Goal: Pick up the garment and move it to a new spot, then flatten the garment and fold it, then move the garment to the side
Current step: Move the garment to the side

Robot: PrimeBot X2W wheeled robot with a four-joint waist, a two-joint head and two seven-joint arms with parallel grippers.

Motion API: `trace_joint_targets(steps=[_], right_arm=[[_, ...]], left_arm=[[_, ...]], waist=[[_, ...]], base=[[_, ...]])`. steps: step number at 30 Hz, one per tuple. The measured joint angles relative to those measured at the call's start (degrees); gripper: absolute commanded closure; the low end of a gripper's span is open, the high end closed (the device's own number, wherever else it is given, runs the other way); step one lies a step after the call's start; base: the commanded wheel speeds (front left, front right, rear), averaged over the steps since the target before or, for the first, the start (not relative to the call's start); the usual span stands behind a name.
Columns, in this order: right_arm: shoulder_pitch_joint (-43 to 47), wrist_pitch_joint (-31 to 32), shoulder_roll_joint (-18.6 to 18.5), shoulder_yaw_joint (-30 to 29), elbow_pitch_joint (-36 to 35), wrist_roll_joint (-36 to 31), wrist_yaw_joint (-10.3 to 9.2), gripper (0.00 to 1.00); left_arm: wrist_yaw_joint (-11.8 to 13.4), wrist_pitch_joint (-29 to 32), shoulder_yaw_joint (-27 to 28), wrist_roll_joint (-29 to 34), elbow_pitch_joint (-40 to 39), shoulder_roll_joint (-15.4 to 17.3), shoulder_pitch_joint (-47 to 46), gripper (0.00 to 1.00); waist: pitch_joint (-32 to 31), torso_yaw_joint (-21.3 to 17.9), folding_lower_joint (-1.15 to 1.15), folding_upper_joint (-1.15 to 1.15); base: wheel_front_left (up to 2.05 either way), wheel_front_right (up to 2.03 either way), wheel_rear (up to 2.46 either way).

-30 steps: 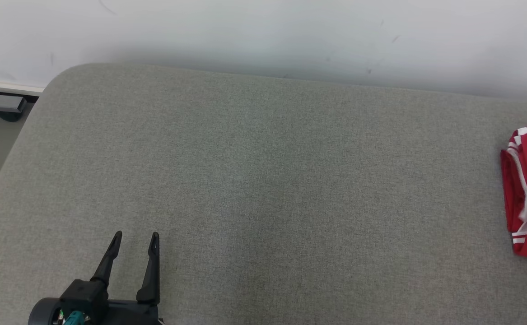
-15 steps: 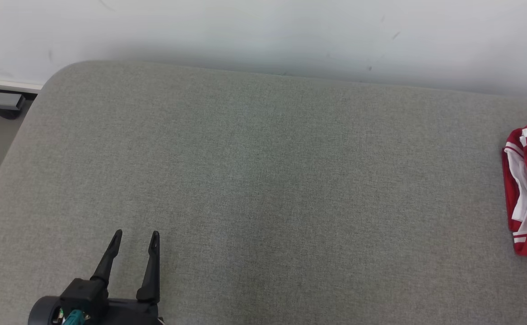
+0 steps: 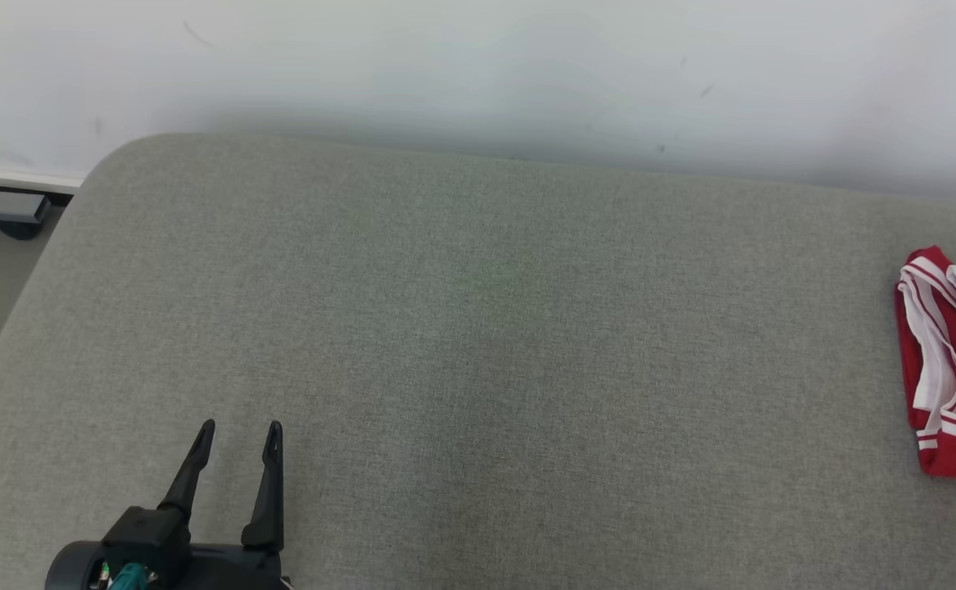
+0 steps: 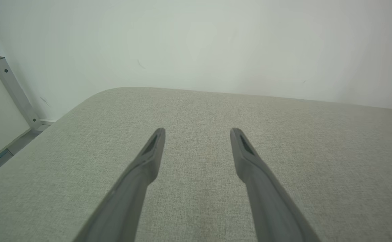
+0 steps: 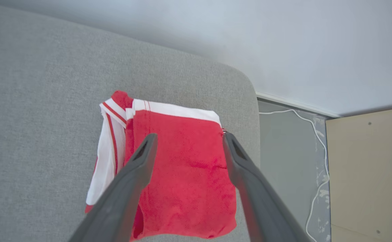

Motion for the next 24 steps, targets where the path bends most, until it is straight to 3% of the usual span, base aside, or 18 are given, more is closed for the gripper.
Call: trace_joint_targets(steps=[13,20,24], right_arm=[[10.6,-34.2,4.0,-5.7,-11.4,9.0,0.00,0.00],[14.4,-50.5,9.4,-6.5,-11.8,6.5,0.01,0.00],[18.7,-54.4,11.6,-9.9,-12.9,5.3,0.01,0.00]], left_arm=[[0.8,0.0,1.9,0.1,-1.2,0.9,2.6,0.00],[1.2,0.0,2.4,0.1,-2.0,1.7,4.4,0.00],[1.6,0.0,2.8,0.0,-2.4,2.1,4.6,0.00]], waist=[[-3.8,-1.4,0.00,0.00],[-5.4,-3.9,-0.01,0.00],[-6.3,-5.3,-0.01,0.00]], base=[[0.00,0.00,0.00],[0.00,0.00,0.00],[0.00,0.00,0.00]])
